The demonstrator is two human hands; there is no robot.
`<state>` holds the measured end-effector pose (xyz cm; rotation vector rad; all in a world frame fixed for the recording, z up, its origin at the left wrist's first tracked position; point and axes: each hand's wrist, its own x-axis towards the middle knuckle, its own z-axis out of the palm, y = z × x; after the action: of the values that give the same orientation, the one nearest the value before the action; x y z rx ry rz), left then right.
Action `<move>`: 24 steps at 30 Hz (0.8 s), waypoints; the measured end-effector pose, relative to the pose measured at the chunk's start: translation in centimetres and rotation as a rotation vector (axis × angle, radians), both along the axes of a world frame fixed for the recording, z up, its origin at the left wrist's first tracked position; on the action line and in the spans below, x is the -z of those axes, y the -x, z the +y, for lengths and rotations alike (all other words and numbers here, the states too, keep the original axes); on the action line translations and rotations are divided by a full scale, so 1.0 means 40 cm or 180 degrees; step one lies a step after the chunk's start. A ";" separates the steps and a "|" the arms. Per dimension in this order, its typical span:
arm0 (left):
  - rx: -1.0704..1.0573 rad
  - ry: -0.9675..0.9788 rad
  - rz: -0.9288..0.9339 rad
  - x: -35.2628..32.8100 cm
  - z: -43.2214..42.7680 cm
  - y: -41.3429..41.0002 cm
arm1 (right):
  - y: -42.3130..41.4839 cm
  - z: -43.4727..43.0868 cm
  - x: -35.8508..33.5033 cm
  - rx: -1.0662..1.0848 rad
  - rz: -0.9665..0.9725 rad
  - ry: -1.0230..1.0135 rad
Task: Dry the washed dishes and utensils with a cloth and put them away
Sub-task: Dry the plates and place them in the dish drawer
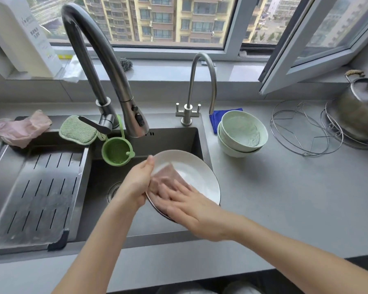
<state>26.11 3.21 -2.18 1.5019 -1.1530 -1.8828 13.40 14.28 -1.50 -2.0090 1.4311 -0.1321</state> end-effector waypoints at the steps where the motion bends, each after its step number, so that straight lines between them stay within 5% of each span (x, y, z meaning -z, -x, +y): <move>1: 0.0082 0.0064 -0.0005 0.001 -0.001 -0.013 | 0.025 0.031 -0.005 -0.0099 0.0174 -0.0022; 5: 0.0571 0.0352 -0.0085 -0.007 0.017 -0.027 | 0.152 0.018 0.043 0.0404 0.1493 0.0868; 8: 0.1026 0.0628 -0.0108 -0.034 0.033 -0.011 | 0.150 -0.079 0.050 0.0342 0.1387 0.1353; 11: 0.1153 0.1015 -0.0181 -0.066 0.037 0.003 | 0.133 -0.144 -0.018 0.0455 0.0113 0.1152; 14: 0.1275 0.1655 -0.0694 -0.088 0.033 0.013 | 0.165 -0.184 -0.071 0.1108 -0.1412 -0.0487; 20: 0.0670 0.1241 -0.0389 -0.056 0.024 0.013 | 0.215 -0.181 -0.053 0.2119 -0.2293 -0.1779; 24: 0.0032 0.1144 -0.0208 -0.026 0.016 -0.001 | 0.219 -0.121 -0.003 0.2848 -0.3691 -0.2308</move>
<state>26.15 3.83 -1.16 1.3633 -1.4411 -1.5384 4.66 9.45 -1.39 -0.3829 1.1569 -0.8487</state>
